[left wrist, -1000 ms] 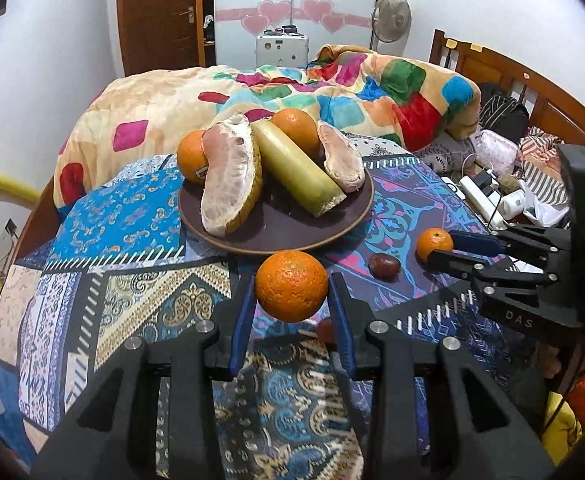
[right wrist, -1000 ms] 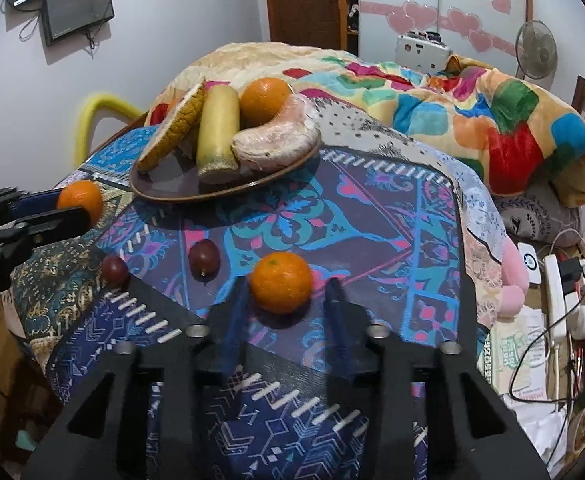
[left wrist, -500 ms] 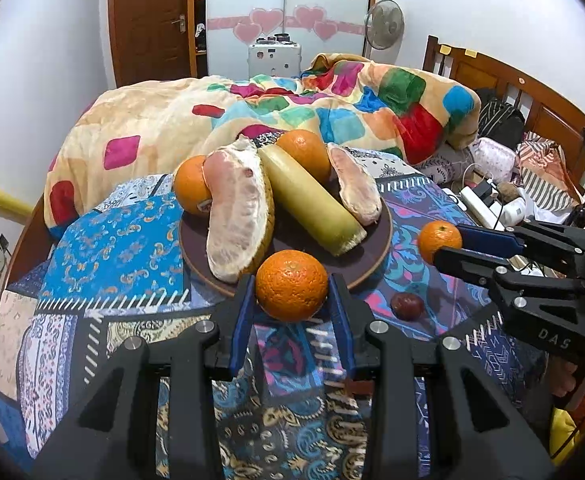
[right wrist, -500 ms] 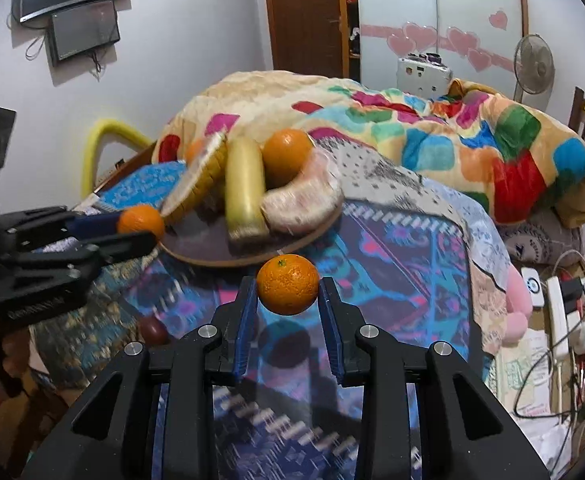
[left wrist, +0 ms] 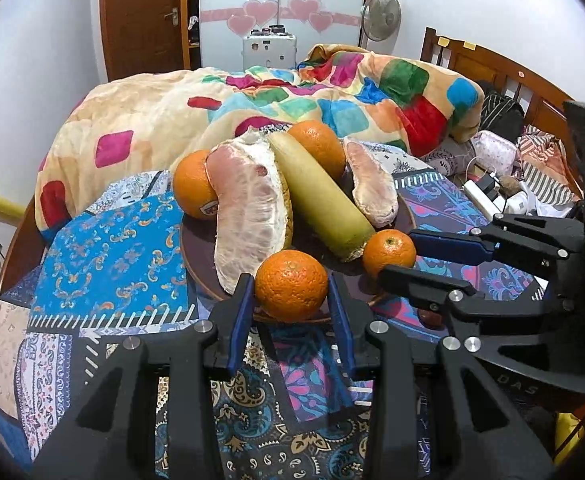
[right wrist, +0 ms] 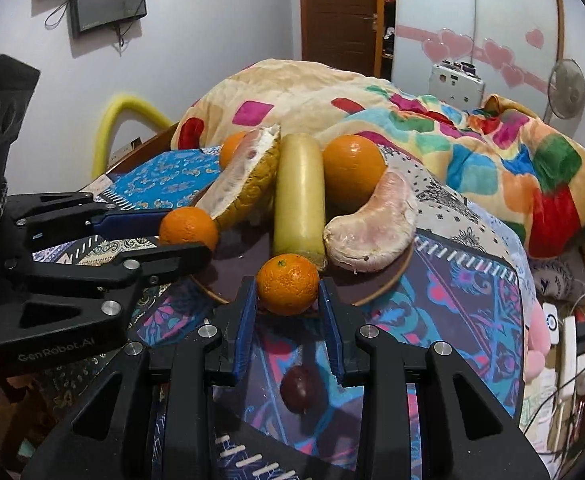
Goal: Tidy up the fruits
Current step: 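Set the mandarin on the purple plate with the left tool while the right tool sets its mandarin there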
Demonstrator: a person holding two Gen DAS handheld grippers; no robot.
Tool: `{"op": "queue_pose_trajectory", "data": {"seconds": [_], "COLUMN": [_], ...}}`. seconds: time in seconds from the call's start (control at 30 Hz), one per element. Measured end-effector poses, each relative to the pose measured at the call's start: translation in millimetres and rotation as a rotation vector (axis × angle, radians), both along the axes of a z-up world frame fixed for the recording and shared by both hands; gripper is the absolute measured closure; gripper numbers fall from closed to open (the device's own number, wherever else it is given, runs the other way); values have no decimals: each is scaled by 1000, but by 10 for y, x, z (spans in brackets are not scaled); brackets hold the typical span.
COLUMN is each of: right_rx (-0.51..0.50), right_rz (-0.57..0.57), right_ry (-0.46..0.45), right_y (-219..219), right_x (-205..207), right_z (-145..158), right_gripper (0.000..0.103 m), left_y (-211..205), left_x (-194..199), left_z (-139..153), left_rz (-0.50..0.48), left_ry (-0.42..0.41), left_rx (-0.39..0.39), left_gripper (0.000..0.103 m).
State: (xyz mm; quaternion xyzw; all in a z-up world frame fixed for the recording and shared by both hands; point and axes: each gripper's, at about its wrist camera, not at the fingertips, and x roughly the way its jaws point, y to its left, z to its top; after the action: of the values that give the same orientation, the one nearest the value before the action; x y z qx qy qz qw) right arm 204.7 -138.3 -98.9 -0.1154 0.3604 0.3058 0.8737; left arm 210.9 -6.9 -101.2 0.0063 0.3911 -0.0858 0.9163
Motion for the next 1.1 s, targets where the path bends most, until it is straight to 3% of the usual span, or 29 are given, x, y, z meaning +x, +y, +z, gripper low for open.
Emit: {"op": "queue_pose_trajectory", "data": {"seconds": [0.5,0.9,1.1], "right_rx": [-33,-23,-18], "right_rz": [8,-30,-41], "right_ry": [14,2,16], "right_y": [48,-201,-326], "right_x": [28,-151,-240], "right_z": [-43,91,53], "right_gripper": [74,71,63], "left_y": [34,94,132], "left_x": [50,-223,-371], "left_z": [-42,151,135], "left_rz": [-5,25,41], "left_ry": [27,-27,-32], "left_rx": [-43,-35,-21], "left_gripper": [62,58,54]}}
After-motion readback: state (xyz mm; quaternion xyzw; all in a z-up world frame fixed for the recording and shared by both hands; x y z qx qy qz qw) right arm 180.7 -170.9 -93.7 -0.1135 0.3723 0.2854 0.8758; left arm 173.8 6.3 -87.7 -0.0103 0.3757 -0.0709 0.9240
